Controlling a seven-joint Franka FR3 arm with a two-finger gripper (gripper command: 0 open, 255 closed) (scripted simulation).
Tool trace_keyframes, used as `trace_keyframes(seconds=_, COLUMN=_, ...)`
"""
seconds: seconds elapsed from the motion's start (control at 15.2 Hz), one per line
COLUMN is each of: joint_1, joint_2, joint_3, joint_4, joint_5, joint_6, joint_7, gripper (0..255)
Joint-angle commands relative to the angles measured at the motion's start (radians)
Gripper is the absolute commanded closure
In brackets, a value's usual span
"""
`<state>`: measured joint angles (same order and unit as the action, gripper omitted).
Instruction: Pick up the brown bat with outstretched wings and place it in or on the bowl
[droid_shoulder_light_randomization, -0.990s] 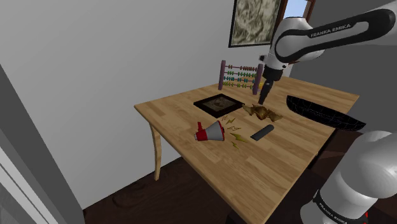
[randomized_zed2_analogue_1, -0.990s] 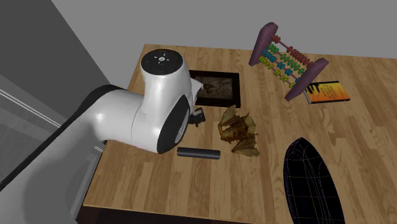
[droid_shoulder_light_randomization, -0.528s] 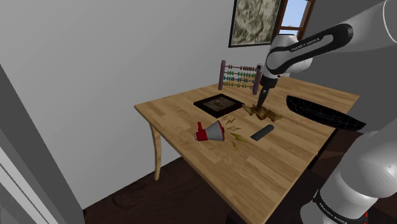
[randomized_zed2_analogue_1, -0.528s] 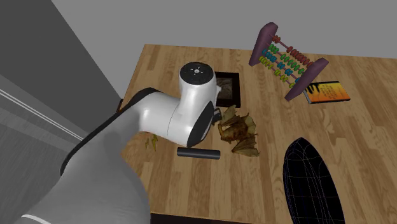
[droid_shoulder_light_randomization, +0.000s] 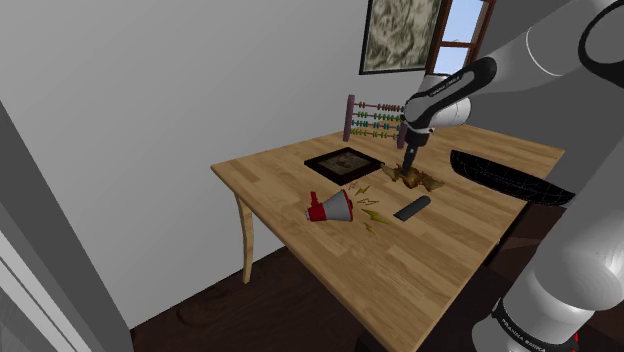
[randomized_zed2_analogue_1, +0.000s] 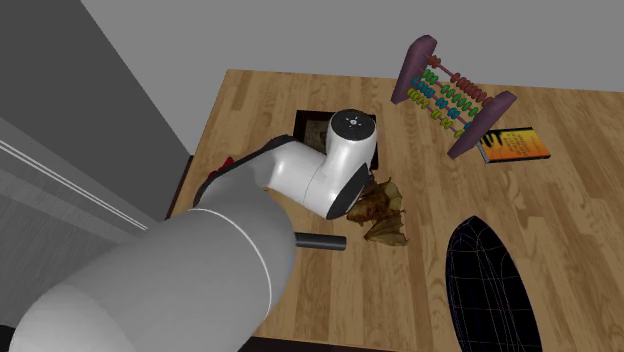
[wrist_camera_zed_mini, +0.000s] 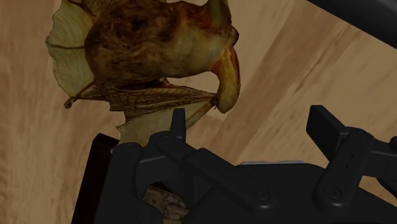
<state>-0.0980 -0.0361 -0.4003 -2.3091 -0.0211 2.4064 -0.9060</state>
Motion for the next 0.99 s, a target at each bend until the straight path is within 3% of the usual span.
trace_keyframes(seconds=0.0, joint_1=-0.001, joint_2=0.043, joint_3=-0.004, joint_4=0.016, joint_5=0.022, joint_6=0.026, joint_7=-0.027, gripper=0)
trace_keyframes(seconds=0.46, joint_1=-0.005, joint_2=0.119, joint_3=-0.001, joint_4=0.004, joint_5=0.072, joint_6=0.109, joint_7=-0.063, gripper=0)
trace_keyframes(seconds=0.92, joint_1=-0.005, joint_2=0.119, joint_3=0.0, joint_4=0.004, joint_5=0.072, joint_6=0.109, joint_7=-0.063, gripper=0)
